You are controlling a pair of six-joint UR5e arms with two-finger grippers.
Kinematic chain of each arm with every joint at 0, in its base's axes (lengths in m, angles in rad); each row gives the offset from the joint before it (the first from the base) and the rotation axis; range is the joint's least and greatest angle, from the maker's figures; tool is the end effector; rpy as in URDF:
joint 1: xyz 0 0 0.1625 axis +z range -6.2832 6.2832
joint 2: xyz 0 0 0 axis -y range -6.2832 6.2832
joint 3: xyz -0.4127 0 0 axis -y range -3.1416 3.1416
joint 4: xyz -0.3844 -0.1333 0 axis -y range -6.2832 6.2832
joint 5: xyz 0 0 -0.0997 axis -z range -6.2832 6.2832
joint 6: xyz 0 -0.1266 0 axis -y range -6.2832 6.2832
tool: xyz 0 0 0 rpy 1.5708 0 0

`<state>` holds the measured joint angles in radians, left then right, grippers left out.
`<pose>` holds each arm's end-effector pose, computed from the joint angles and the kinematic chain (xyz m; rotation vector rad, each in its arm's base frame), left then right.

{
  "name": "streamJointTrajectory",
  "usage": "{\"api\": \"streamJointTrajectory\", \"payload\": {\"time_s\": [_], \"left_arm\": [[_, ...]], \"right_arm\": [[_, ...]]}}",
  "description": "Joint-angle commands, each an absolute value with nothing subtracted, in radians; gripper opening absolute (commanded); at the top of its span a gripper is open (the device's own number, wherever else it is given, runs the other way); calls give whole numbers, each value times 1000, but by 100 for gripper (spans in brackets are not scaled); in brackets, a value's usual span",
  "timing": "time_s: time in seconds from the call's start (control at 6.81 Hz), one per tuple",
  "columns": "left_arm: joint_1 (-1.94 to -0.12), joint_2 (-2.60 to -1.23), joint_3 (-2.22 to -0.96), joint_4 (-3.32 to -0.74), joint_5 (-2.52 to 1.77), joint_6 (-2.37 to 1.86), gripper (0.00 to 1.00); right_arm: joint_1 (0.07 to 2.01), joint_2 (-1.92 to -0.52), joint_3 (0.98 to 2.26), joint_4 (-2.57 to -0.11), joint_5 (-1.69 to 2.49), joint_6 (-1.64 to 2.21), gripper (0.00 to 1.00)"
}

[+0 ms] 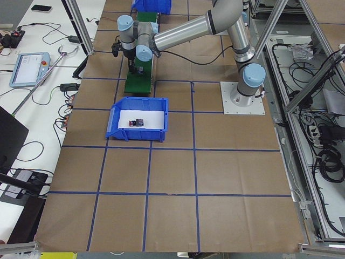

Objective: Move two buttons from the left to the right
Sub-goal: 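Carry the yellow button to the conveyor and release it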

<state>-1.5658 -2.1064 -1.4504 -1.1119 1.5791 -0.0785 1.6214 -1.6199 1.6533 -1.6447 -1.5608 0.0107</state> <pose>-0.1289 -0.6682 0.2402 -0.1311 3.1314 -0.0689 0.1581 -0.4613 0.4394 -0.0628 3.1291 -0.0629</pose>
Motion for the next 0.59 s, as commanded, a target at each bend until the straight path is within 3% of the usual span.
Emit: {"api": "streamJointTrajectory", "payload": {"time_s": [0.0,0.44], "left_arm": [[-1549,-2059,-1396,-1206,1575,-74,100],[-1532,-2075,-1084,-1571,1572,-58,100]], "right_arm": [[1621,-1620,1652,-1646,-1560,11,100],[1621,-1620,1652,-1647,-1560,11,100]]}}
